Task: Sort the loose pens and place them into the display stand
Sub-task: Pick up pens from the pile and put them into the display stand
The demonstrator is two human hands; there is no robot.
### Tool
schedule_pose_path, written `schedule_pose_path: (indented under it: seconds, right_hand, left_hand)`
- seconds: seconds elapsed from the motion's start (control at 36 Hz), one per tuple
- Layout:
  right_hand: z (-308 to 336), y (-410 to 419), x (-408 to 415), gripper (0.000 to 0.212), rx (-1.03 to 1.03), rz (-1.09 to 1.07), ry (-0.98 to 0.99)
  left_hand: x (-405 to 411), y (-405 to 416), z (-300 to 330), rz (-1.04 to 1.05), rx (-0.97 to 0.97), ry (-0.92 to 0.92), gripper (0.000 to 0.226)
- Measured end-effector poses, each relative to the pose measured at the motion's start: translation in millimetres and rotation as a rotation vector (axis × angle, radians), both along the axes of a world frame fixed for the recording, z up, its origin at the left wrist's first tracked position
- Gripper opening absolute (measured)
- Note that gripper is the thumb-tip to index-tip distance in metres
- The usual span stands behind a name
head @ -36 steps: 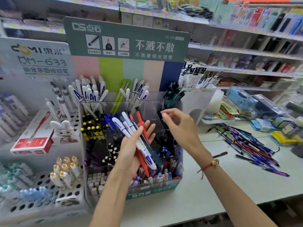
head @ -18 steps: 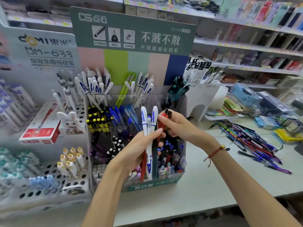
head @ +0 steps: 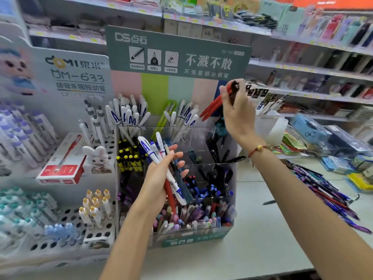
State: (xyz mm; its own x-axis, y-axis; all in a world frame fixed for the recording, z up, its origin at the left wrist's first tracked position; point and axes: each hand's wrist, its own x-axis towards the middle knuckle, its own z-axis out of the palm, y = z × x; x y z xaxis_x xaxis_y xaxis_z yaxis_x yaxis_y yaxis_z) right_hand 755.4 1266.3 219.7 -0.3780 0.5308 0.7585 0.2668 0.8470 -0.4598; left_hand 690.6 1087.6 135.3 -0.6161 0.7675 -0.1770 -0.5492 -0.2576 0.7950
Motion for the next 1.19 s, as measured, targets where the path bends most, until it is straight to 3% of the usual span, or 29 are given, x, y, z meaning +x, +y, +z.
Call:
schedule_pose_path:
  seconds: [0.08, 0.14, 0.25, 0.33, 0.42, 0.47, 0.58, 0.69, 0.81, 0.92, 1.06, 1.19]
  right_hand:
    - [-6, 11, -13, 0.035, 0.038, -0.025, -0.342]
    - [-7, 17, -17, 0.037, 0.011, -0.060, -0.461]
    - [-4, 19, -14, 0.030, -0.141, 0.016, -0.362]
    - [-8, 6, 0, 0.033, -0.107, -0.019, -0.220]
    - [-21, -24, 18, 0.015, -0.140, 0.005, -0.110]
    - [-38, -46, 30, 0.012, -0.257, 0.116, -0.223]
    - [-72, -76, 46, 0.034, -0.632, 0.366, -0.598]
    - [-89, -88, 53, 0.016, -0.859, 0.451, -0.376]
    - [-96, -88, 66, 0.017, -0.881, 0.366, -0.181]
    - [-89, -77, 82, 0.014, -0.923, 0.348, 0.023]
    - [-64, -63, 89, 0.006, -0.680, 0.198, 0.165]
    - [-53, -53, 79, 0.009, -0.150, -0.119, -0.164]
  left_hand:
    - [-1, -3, -2, -0.010, 0.001, -0.021, 0.024]
    - [-3, -4, -3, -0.028, 0.000, -0.026, 0.024]
    - [-3, -7, -3, -0.057, 0.035, -0.076, 0.024]
    - [-2, -7, -3, -0.066, 0.101, -0.130, 0.025]
    - [2, -5, -4, -0.063, 0.171, -0.158, 0.027]
    - [5, -2, -4, -0.037, 0.226, -0.173, 0.027]
    - [12, 5, -2, 0.074, 0.317, -0.181, 0.025]
    - [20, 11, -2, 0.134, 0.294, -0.123, 0.026]
    - [20, 12, -9, 0.088, 0.190, -0.058, 0.031]
    - [14, 7, -19, 0.155, 0.049, -0.014, 0.022]
    - [11, 0, -23, 0.174, -0.120, 0.124, 0.023]
    - [8, -2, -21, 0.222, -0.135, 0.154, 0.030]
